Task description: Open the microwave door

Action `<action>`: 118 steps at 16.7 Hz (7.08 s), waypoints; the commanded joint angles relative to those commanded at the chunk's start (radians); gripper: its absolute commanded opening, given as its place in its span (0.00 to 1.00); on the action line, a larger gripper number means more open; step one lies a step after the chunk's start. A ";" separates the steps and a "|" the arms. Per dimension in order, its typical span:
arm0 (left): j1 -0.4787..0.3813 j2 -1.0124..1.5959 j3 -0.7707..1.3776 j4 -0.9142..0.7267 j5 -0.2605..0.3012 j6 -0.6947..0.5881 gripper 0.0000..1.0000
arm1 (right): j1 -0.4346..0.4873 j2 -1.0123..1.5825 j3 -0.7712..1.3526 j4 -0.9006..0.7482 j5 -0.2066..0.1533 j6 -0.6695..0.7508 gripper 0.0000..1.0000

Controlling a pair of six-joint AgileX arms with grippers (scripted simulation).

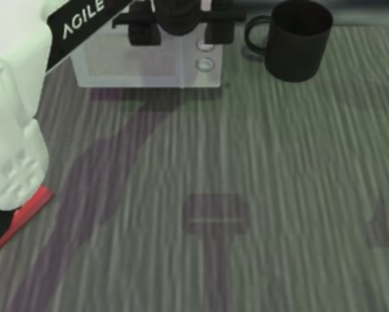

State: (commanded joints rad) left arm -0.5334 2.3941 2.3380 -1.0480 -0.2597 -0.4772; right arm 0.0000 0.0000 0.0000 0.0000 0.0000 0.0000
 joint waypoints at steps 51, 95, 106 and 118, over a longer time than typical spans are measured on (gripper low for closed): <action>-0.031 -0.145 -0.256 0.102 -0.007 -0.021 0.00 | 0.000 0.000 0.000 0.000 0.000 0.000 1.00; -0.004 -0.345 -0.568 0.261 0.088 0.178 0.00 | 0.000 0.000 0.000 0.000 0.000 0.000 1.00; -0.004 -0.345 -0.568 0.261 0.088 0.178 0.00 | 0.000 0.000 0.000 0.000 0.000 0.000 1.00; -0.010 -0.344 -0.574 0.263 0.095 0.178 0.00 | 0.000 0.000 0.000 0.000 0.000 0.000 1.00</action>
State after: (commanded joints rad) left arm -0.5438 2.0503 1.7643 -0.7847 -0.1647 -0.2996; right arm 0.0000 0.0000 0.0000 0.0000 0.0000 0.0000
